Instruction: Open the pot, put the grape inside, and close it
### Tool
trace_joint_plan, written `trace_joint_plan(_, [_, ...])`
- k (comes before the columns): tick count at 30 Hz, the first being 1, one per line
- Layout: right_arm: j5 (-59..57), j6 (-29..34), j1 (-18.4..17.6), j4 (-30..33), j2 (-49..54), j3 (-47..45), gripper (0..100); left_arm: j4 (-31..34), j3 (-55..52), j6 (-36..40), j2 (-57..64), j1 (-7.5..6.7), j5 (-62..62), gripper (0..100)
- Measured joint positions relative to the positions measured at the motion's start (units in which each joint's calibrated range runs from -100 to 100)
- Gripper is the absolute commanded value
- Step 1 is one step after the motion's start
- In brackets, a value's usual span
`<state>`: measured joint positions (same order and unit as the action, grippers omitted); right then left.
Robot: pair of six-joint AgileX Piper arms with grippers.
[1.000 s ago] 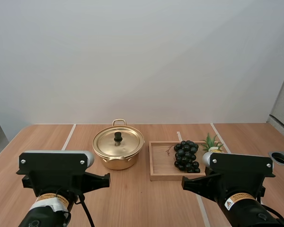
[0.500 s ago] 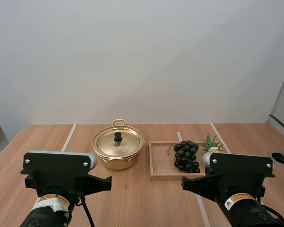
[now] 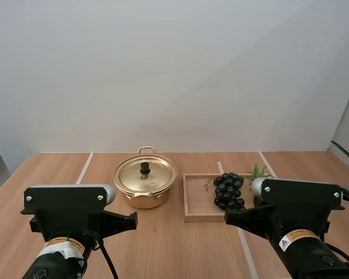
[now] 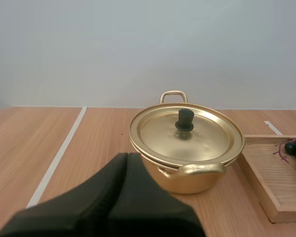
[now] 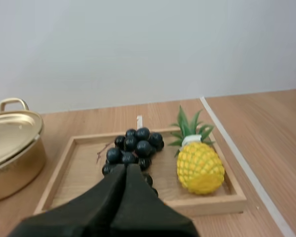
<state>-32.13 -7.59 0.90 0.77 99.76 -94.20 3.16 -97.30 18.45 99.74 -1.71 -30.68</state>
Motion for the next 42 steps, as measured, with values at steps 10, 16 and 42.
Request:
trace_joint_plan(10, [1.03, 0.0, 0.0, 0.0, 0.12, 19.44, 0, 0.32, 16.55, -2.01, 0.0, 0.0, 0.02, 0])
trace_joint_plan(16, [0.39, 0.0, 0.0, 0.0, 0.24, 30.58, 0, 0.44, 28.92, -2.36, 0.26, 0.0, -0.68, 0])
trace_joint_plan(42, [-11.55, 0.0, 0.0, 0.0, 0.24, 58.79, 52, 0.44, 56.26, -4.25, 0.26, 0.07, -12.84, 35])
